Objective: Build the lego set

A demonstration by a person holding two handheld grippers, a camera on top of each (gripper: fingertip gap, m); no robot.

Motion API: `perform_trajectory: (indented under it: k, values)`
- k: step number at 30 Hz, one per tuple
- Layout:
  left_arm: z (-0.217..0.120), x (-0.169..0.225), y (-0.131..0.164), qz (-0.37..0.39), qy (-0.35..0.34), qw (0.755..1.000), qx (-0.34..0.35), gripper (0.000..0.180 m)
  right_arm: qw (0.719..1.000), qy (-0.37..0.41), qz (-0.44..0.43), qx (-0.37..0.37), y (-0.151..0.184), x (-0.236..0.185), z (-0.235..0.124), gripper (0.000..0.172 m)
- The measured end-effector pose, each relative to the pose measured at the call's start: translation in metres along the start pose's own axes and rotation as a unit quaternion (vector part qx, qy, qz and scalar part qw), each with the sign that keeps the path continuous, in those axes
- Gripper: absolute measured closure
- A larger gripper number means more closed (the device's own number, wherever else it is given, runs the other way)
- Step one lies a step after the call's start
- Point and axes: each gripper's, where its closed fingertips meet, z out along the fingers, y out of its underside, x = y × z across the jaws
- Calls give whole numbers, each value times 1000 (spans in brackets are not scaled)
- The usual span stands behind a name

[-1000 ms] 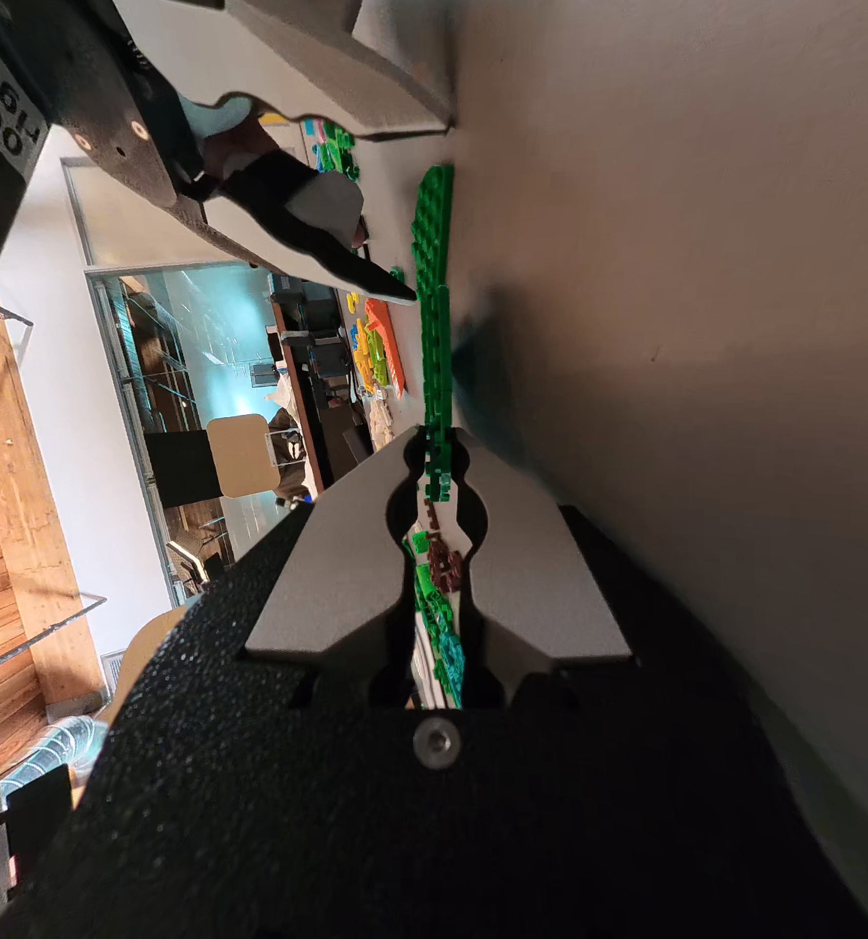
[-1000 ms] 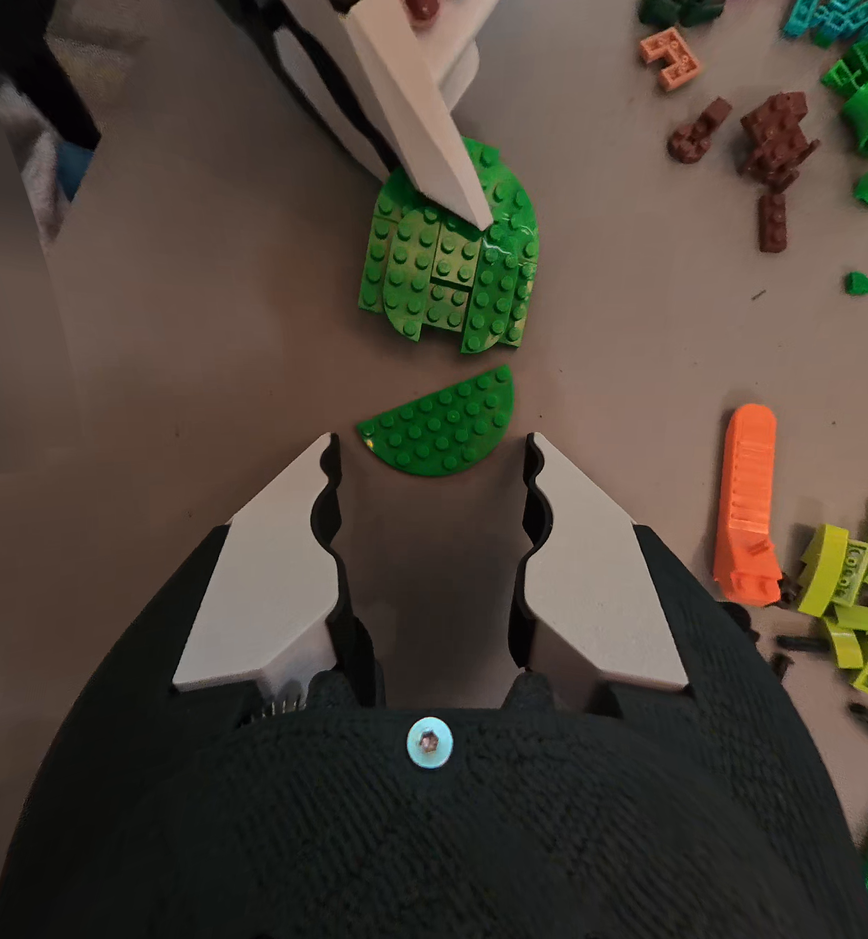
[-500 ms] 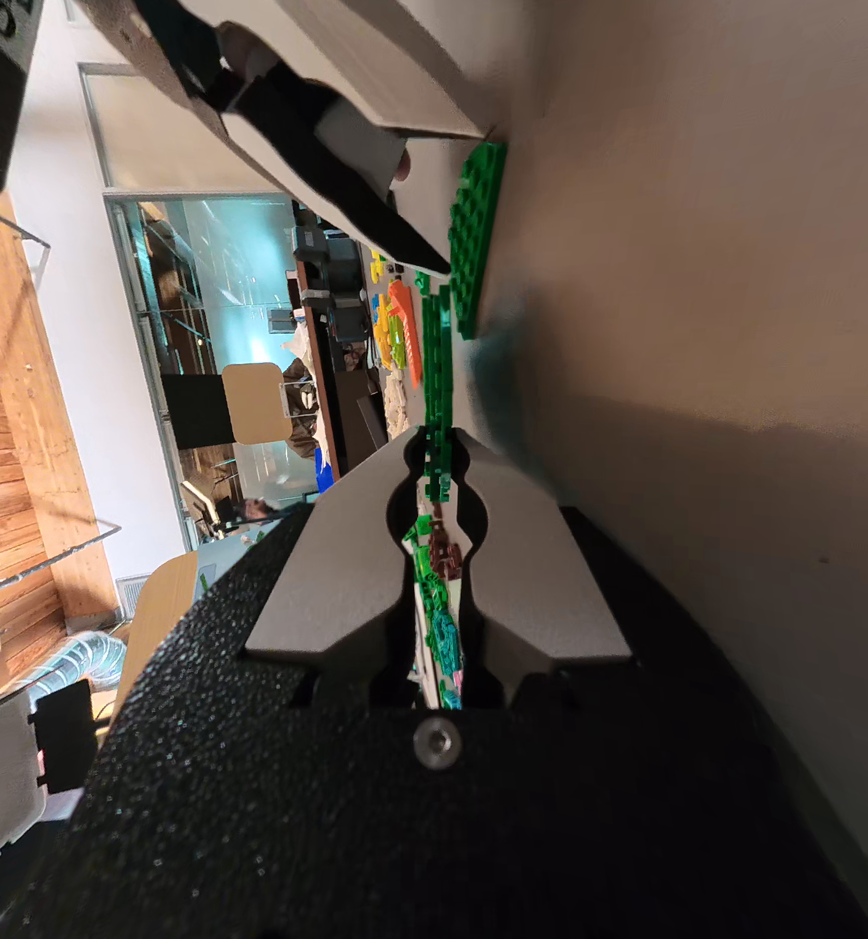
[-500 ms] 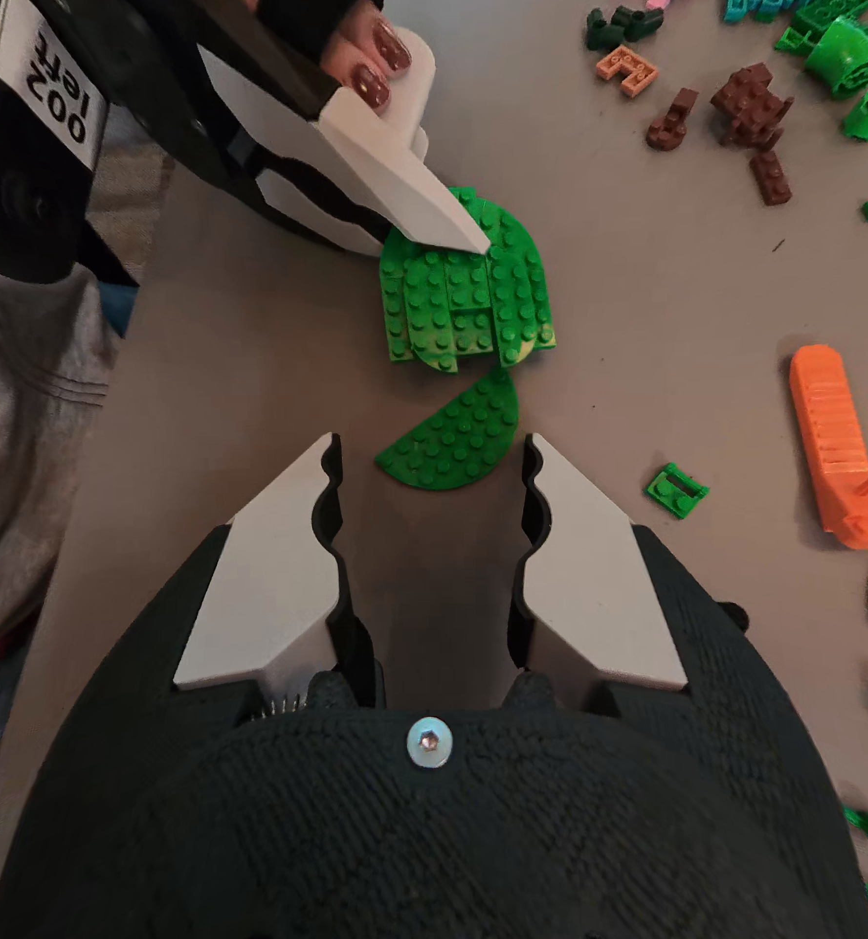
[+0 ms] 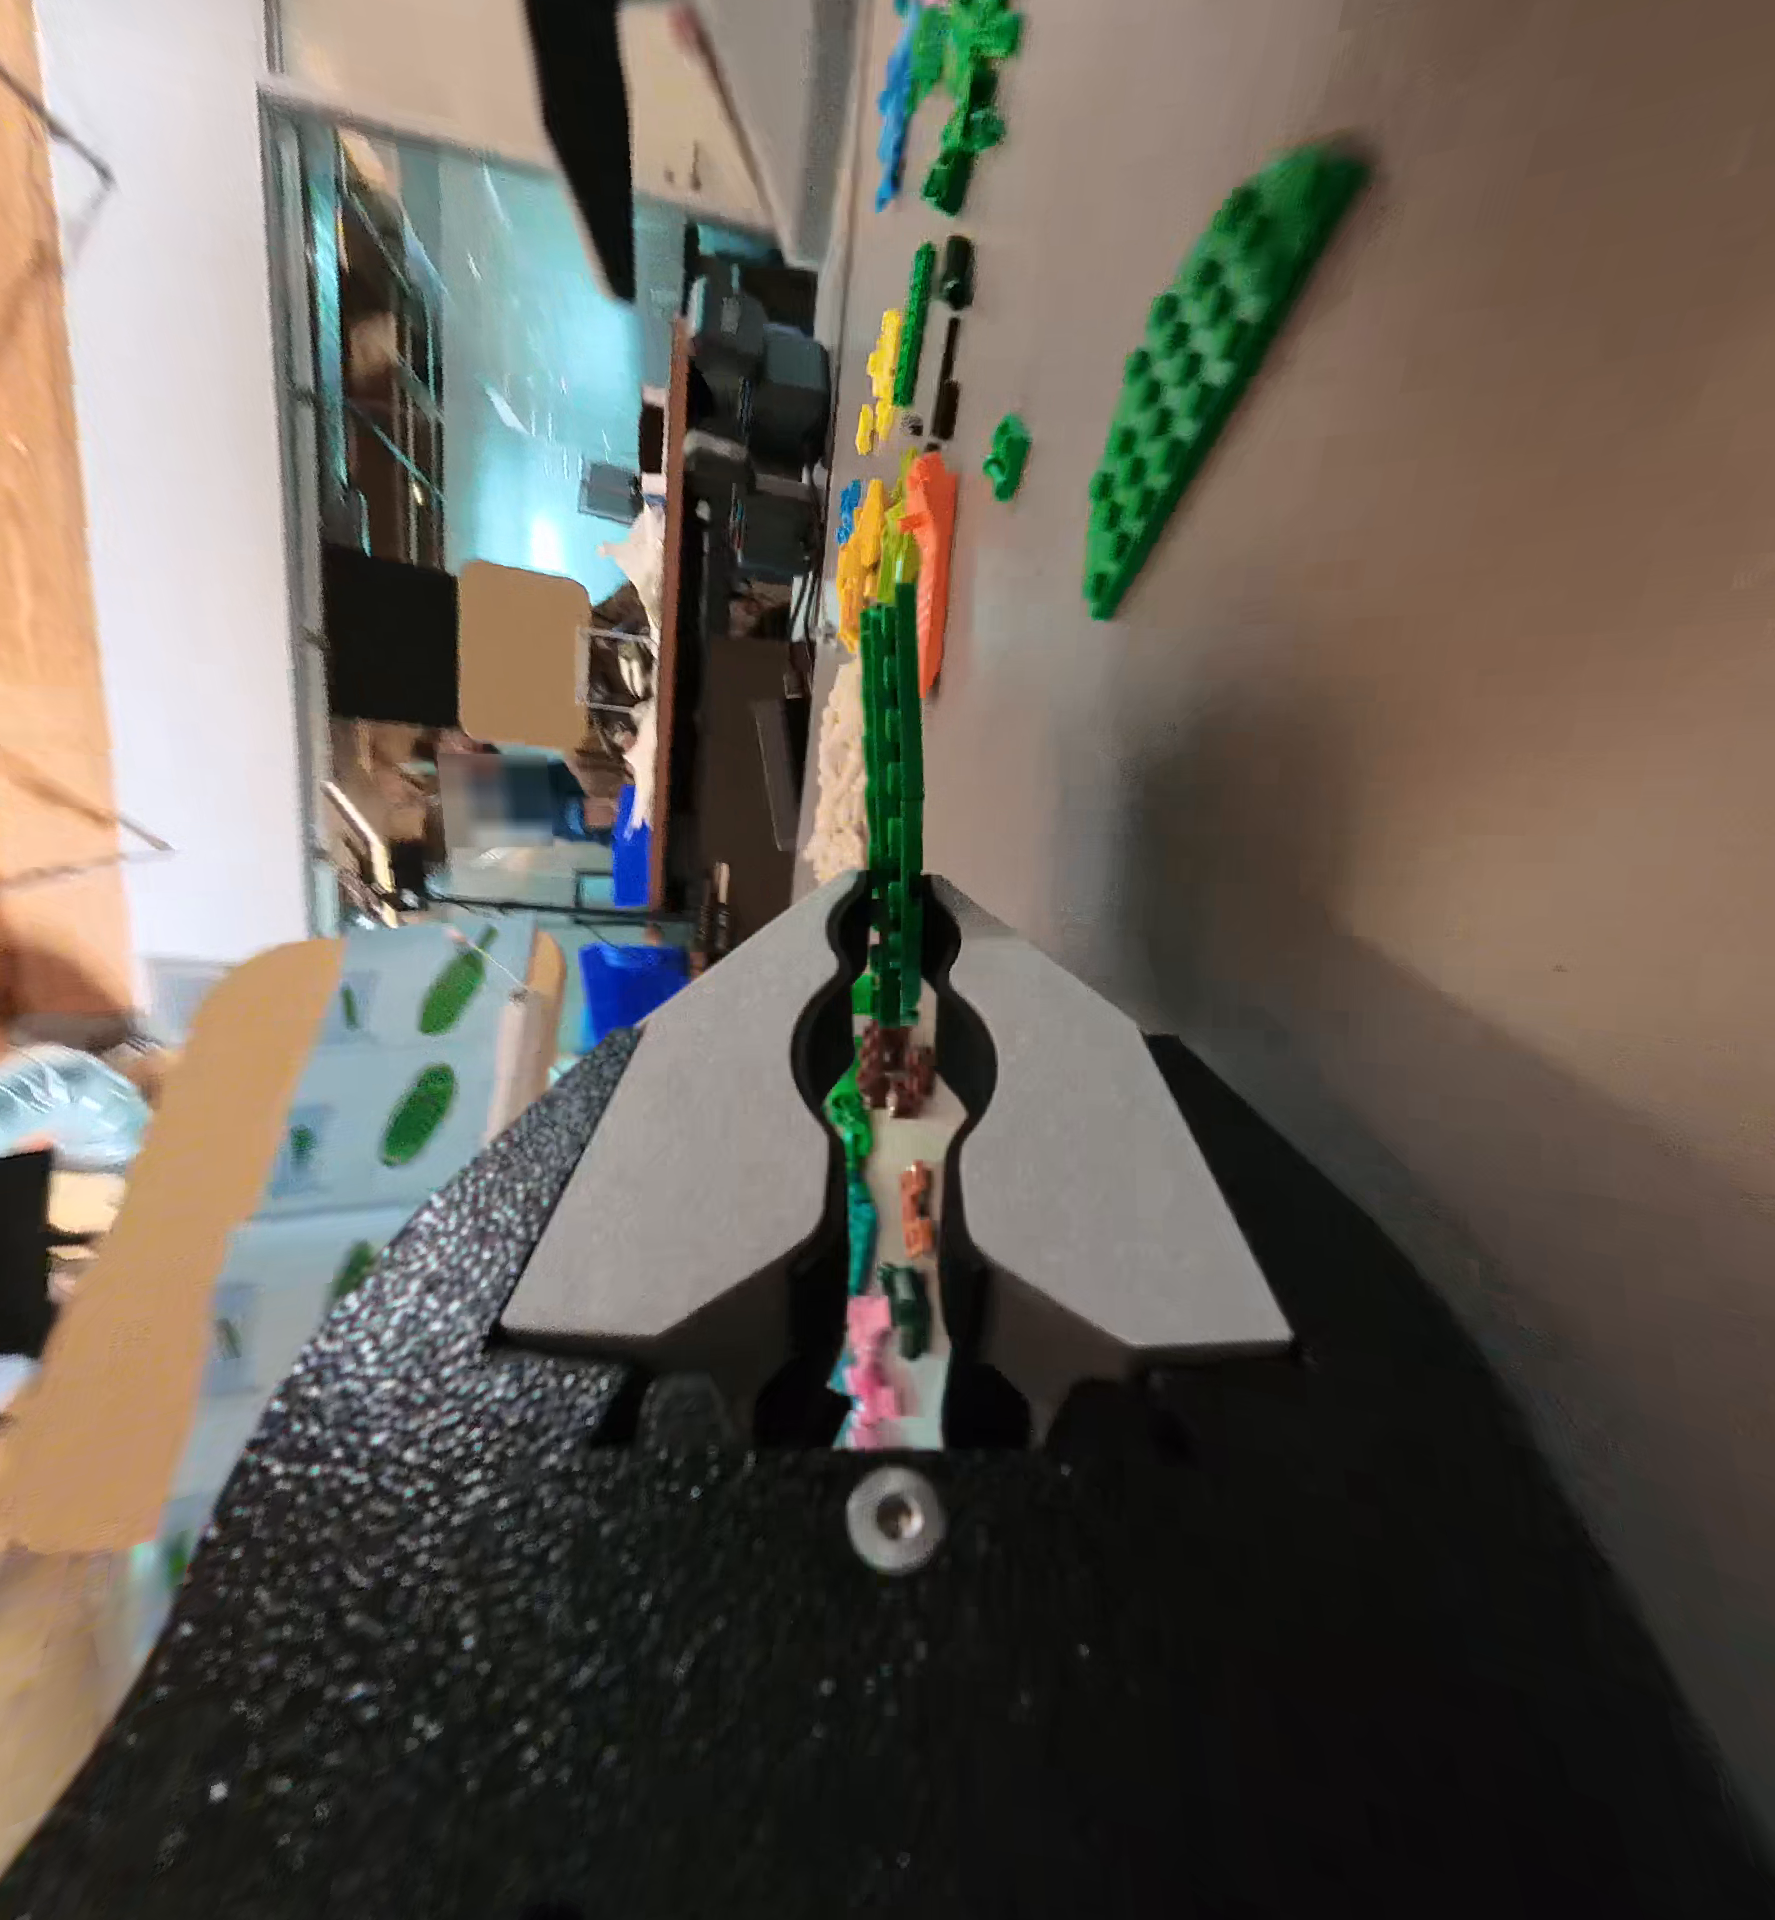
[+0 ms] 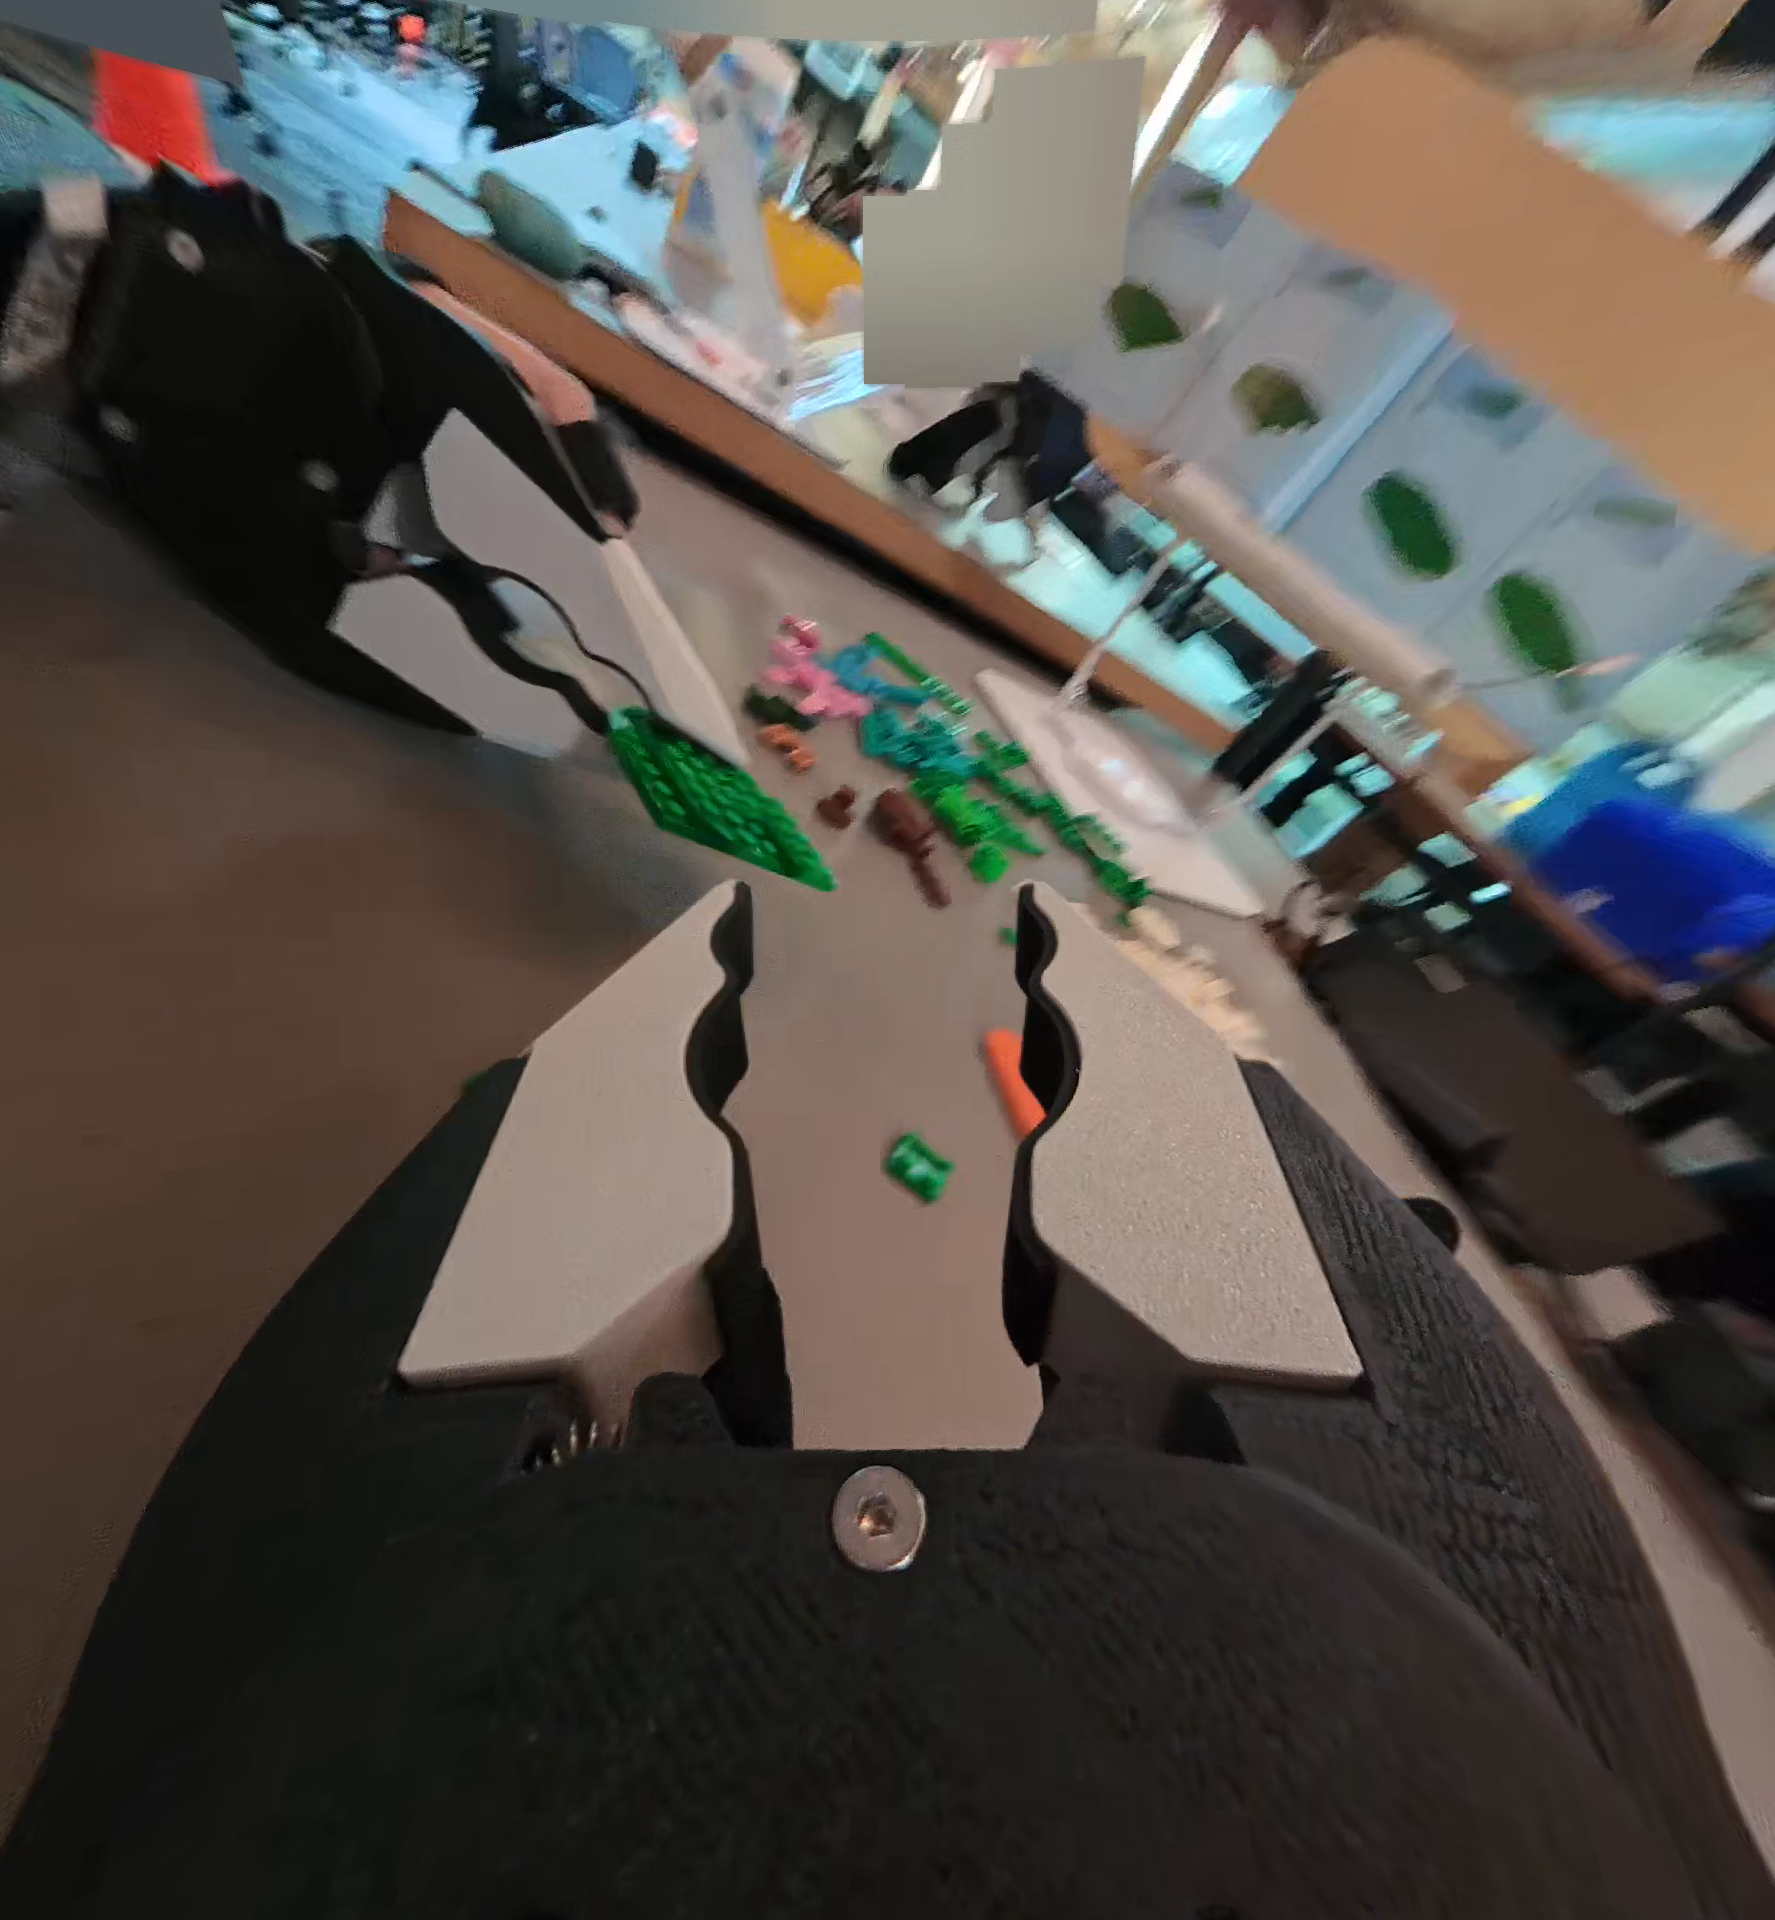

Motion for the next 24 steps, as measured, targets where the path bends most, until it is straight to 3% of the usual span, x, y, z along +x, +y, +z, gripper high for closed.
perform_trajectory:
  k: [3,7,12,17,24]
  values:
    - [-5,-1,-5,-38,-2,999,11,175,992,81,-95,24,-8,14,-6,131]
    - [-6,1,-12,27,-21,999,18,175,975,140,-174,10,-11,23,-9,137]
    - [-10,2,-21,106,-50,993,24,175,958,200,-202,-24,-8,40,-11,146]
    - [-9,2,-20,101,-47,993,24,175,954,193,-226,-38,-1,38,-9,149]
    - [-6,3,-18,75,-33,996,22,175,928,174,-325,-60,1,18,-1,150]
